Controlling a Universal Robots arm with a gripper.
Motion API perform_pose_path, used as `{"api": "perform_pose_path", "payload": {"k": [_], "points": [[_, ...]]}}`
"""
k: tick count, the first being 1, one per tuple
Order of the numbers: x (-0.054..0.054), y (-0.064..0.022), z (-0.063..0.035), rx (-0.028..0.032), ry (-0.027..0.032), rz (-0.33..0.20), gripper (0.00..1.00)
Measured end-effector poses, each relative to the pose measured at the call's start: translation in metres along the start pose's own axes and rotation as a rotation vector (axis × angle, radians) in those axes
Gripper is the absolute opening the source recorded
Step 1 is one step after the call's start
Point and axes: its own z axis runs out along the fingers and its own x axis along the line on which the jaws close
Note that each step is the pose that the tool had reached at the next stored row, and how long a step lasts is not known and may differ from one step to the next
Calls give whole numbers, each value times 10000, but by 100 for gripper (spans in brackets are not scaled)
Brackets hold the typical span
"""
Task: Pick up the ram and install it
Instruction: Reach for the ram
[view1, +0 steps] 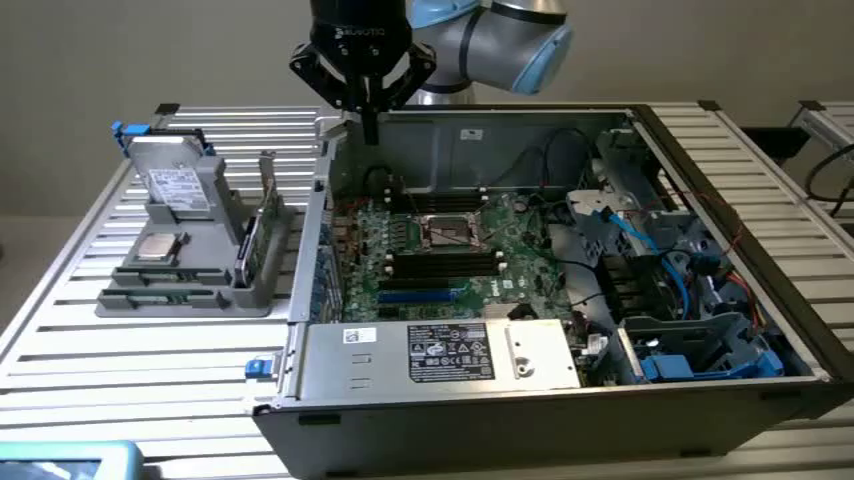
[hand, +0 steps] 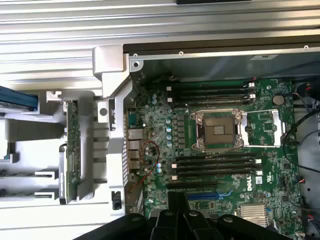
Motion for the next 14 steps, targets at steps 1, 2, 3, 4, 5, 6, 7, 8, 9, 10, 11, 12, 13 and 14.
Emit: {"api": "perform_pose_path", "payload": {"k": [1,2,3,4,5,6,7,8,9,10,11,12,13,14], "points": [[0,0,0,0,0,0,11],[0,0,0,0,0,0,11],[0,0,0,0,0,0,11],[0,0,0,0,0,0,11],[0,0,0,0,0,0,11],[0,0,0,0,0,0,11],[0,0,0,0,0,0,11],[0,0,0,0,0,0,11],[0,0,0,0,0,1,11],[0,0,0,0,0,1,11],[0,0,0,0,0,1,11],[3,0,0,1,0,1,11],[8,-1,2,1,0,3,11],[17,-2,4,1,0,2,11]]}}
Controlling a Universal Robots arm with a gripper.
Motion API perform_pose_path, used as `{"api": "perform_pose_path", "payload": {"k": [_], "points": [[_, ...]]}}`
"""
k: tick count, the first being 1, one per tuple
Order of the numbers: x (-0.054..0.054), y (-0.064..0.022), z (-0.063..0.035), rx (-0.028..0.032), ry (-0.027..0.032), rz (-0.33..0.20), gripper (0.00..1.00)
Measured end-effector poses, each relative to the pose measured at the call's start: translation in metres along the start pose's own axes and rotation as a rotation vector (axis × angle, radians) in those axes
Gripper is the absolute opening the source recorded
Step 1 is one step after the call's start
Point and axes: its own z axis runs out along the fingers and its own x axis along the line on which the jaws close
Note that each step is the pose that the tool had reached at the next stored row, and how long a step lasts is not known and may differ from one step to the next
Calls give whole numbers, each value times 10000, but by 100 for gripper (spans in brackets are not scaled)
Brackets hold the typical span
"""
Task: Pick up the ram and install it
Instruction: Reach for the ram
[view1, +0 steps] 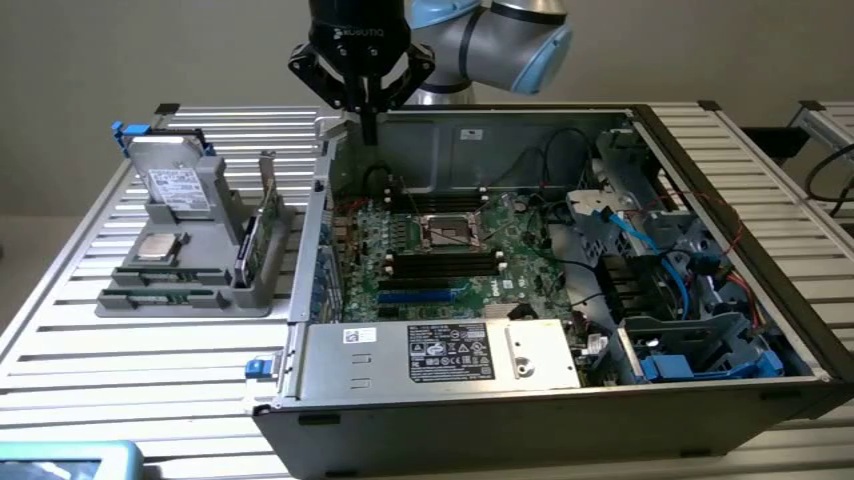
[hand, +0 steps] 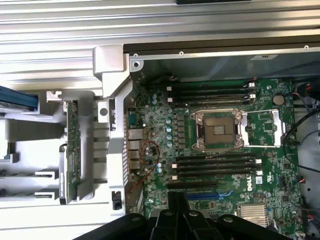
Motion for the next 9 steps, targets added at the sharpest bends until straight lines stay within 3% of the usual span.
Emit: {"api": "perform_pose_path", "payload": {"k": [5,9], "points": [[81,-54,8,-1,0,-1,11],[252,-103,7,-1,-1,-2,11]]}}
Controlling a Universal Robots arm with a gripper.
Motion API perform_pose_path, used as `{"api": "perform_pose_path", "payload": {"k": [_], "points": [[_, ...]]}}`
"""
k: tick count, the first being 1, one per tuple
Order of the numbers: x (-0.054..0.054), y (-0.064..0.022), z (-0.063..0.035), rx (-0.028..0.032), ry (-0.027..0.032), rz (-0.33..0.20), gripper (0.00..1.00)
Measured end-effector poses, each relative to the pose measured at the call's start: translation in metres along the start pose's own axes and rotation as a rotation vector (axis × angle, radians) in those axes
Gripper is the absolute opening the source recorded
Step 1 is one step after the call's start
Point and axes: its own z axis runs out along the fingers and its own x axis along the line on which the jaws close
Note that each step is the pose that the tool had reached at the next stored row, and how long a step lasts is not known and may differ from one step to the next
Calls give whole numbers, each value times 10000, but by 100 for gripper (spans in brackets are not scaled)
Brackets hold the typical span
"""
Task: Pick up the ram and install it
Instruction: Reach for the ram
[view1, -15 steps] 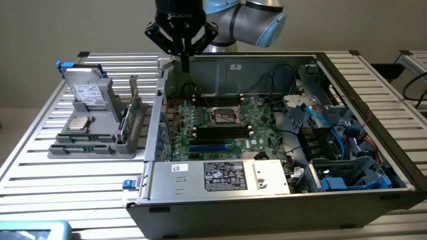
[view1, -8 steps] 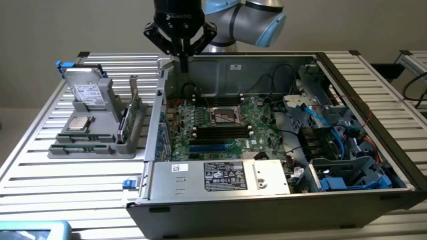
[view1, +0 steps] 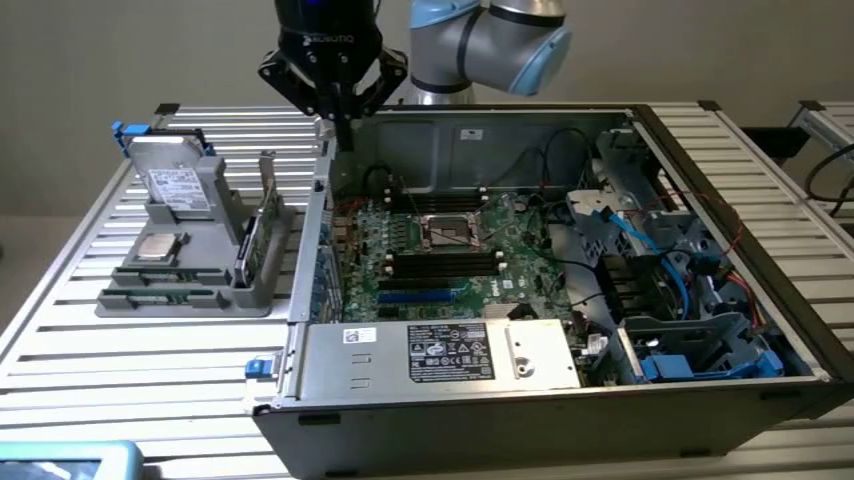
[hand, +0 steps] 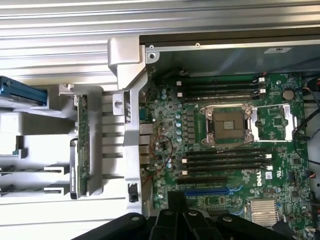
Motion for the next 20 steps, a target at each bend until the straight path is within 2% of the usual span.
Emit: {"api": "perform_pose_path", "payload": {"k": [20], "points": [[903,-130,39,0,0,1,11]]}}
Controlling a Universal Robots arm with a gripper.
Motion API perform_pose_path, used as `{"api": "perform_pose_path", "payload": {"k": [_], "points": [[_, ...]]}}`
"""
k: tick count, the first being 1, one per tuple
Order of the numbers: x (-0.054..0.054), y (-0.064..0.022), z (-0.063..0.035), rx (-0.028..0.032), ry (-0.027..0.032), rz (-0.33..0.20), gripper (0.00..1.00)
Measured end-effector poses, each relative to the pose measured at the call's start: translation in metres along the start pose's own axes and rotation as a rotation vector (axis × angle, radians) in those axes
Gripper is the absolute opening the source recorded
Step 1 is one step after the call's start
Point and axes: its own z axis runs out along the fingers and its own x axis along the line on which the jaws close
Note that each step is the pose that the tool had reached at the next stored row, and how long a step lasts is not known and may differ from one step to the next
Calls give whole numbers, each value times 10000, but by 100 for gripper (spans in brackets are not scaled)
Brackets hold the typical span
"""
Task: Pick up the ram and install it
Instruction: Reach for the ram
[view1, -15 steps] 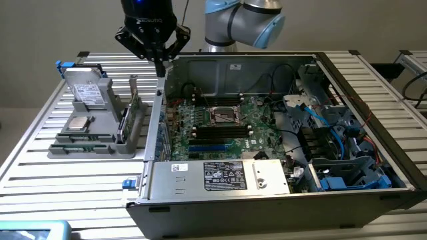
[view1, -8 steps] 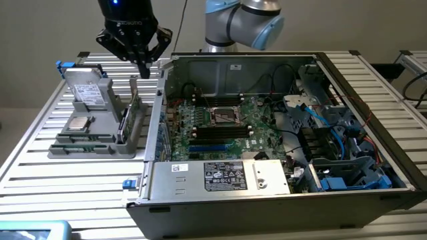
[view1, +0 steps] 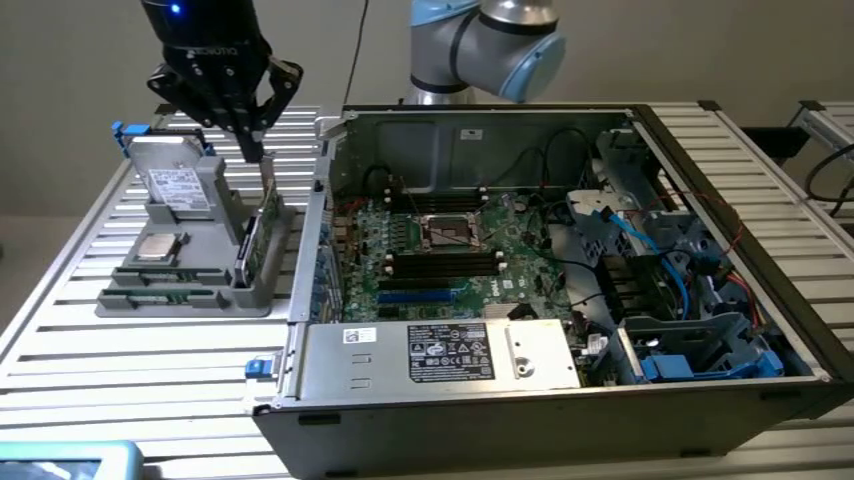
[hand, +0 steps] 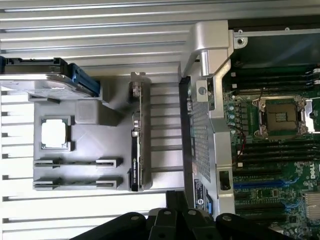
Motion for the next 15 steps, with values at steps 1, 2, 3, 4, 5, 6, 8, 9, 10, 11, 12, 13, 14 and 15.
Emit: {"api": "perform_pose_path", "payload": {"k": [1,2,3,4,5,6,8,9,10,11,12,13,14,15], "points": [[45,-6,1,0,0,0,11],[89,-11,4,0,0,-1,11],[138,-16,8,0,0,-1,11],[183,-21,12,-1,-1,0,11],[228,-26,15,0,0,0,11],[273,-33,18,0,1,0,11],[355,-45,25,0,1,-1,11],[402,-52,29,0,0,0,11],[446,-60,34,0,1,0,11],[485,-68,41,0,0,0,11],[525,-75,49,0,0,0,11],[567,-82,59,0,0,-1,11],[615,-89,70,0,1,-1,11],[659,-95,83,1,1,-1,11]]}}
